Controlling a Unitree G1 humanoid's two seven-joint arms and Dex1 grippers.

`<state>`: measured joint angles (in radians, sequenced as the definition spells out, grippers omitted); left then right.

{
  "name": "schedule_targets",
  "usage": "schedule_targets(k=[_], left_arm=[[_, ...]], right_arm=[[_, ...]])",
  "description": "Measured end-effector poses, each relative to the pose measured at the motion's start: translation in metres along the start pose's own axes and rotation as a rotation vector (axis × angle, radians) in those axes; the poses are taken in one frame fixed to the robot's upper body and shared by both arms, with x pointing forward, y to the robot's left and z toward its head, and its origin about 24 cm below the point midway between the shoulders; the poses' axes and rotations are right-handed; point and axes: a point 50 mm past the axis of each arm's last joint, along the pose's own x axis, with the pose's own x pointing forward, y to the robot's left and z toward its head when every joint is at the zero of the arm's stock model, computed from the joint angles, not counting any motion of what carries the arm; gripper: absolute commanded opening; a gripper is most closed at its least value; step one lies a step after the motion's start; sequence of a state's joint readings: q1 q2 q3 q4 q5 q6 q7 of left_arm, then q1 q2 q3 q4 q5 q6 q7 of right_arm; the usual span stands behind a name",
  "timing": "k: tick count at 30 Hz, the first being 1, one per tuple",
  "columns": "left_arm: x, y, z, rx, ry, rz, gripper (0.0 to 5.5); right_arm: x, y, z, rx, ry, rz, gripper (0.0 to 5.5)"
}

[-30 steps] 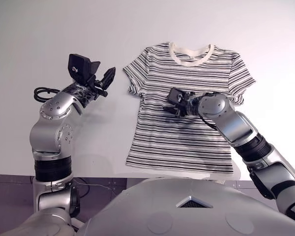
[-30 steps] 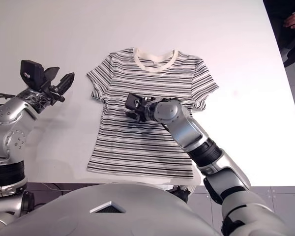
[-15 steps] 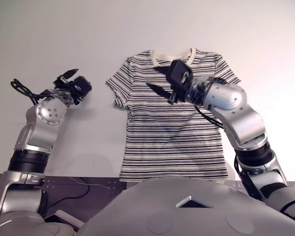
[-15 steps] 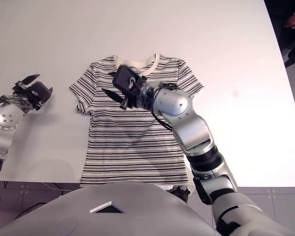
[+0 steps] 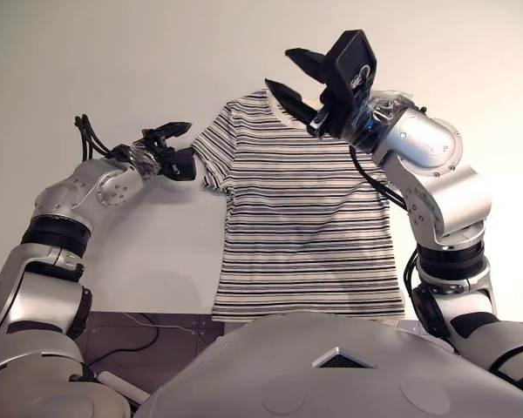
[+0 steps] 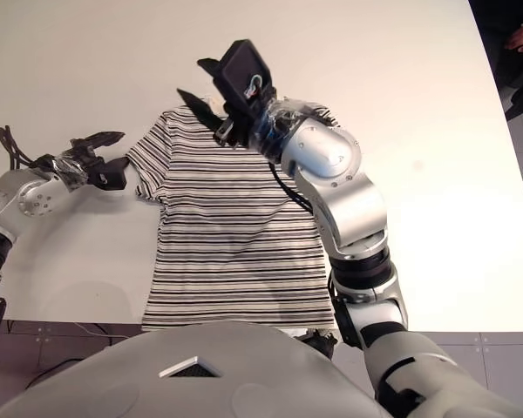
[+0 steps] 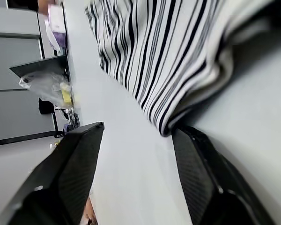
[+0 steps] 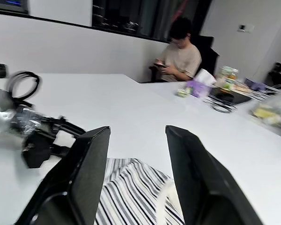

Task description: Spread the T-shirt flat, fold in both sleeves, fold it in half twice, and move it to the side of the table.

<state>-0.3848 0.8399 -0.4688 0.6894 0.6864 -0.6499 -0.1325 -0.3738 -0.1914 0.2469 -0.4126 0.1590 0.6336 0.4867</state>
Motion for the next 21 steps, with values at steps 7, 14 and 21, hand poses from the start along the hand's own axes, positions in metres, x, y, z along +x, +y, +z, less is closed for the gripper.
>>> schedule_targets(k=[7, 14, 21], left_arm=[[0.002, 0.000, -0.008, 0.022, 0.046, -0.010, 1.96], [0.005, -0.004, -0.006, 0.038, 0.024, -0.033, 0.79], [0.006, 0.001, -0.002, 0.055, -0.005, -0.017, 0.12]], right_arm=[[0.002, -0.010, 0.003, -0.008, -0.015, -0.047, 2.17], [0.004, -0.011, 0.000, 0.004, -0.006, -0.052, 2.17], [0.004, -0.013, -0.002, 0.005, -0.002, -0.058, 2.17]])
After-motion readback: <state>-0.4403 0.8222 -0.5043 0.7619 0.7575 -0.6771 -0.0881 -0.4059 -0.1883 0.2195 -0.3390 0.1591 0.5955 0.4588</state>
